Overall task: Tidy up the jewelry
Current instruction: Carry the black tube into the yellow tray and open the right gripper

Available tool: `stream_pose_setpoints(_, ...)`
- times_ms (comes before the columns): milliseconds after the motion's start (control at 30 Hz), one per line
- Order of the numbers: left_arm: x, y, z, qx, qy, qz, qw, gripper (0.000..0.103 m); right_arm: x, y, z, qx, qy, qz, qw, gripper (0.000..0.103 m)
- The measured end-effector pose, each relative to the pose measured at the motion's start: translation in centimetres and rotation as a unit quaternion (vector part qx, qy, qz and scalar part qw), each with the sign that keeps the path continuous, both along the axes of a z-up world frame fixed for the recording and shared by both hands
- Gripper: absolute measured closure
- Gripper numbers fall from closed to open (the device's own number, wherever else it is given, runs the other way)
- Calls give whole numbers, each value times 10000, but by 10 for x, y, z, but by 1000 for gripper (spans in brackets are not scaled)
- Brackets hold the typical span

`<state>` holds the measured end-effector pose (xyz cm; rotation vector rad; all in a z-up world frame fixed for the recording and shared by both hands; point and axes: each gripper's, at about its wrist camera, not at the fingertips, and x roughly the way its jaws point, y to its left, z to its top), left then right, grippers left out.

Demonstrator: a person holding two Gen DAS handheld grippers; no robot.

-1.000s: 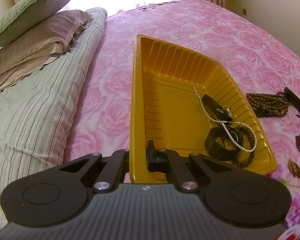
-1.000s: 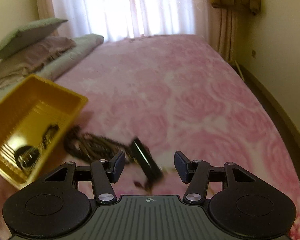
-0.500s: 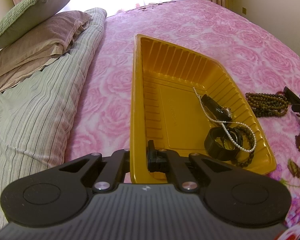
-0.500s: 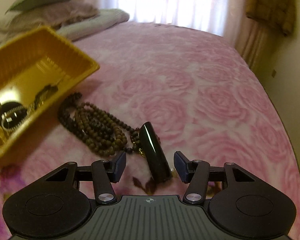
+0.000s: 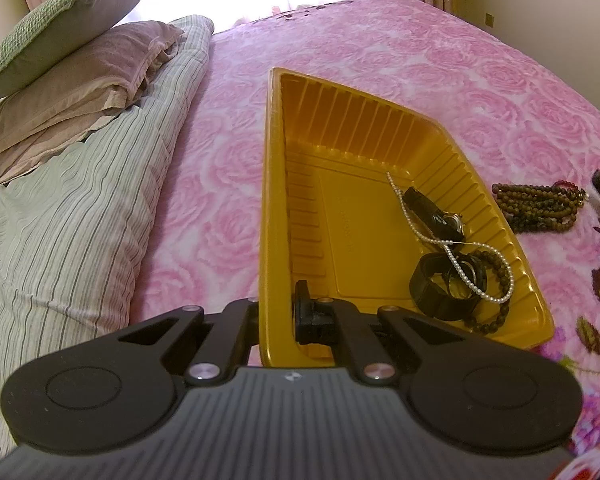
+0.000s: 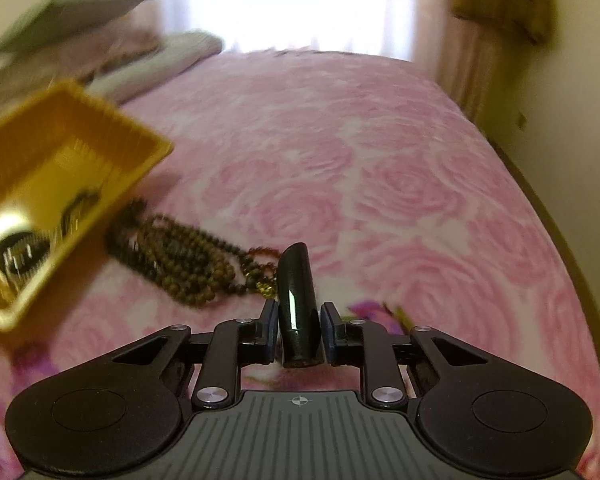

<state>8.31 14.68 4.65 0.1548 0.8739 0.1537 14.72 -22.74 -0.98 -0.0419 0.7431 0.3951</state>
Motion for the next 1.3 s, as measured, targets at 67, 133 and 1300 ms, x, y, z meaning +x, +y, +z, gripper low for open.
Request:
stream_pose_setpoints(67,-1,1,0,3,-6,-5,10000,100,-2,-10,5,258,61,-191,9995,81)
stream_pose_setpoints(133,-1,0,0,-1,-9,-9,10000,100,-4,-13,9,387,73,-264,9989,81)
stream_pose_setpoints(1300,-1,-1,0,-33,-9,-1,10000,100,-21,172,38,1483,496,2534,9547,80)
